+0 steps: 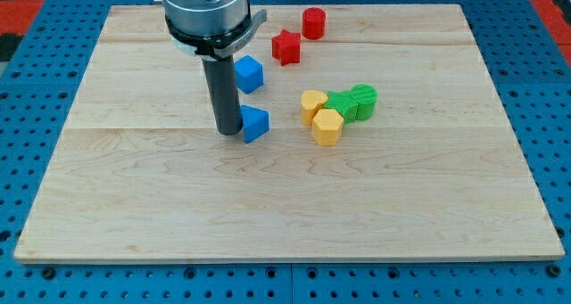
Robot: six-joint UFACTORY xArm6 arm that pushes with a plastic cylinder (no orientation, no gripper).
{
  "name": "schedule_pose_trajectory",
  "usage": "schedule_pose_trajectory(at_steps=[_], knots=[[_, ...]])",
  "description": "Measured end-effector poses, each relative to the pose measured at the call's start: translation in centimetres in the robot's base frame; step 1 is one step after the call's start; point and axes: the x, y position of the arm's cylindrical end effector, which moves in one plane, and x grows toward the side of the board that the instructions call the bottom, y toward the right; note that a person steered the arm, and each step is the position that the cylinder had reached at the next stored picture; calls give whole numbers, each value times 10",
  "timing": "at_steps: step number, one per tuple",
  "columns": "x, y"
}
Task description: Move blue triangle along with blue cube towards top center
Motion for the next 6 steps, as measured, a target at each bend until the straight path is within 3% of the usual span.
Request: schedule_pose_trajectory(at_steps=[3, 6], knots=[[30, -16], [24, -6]])
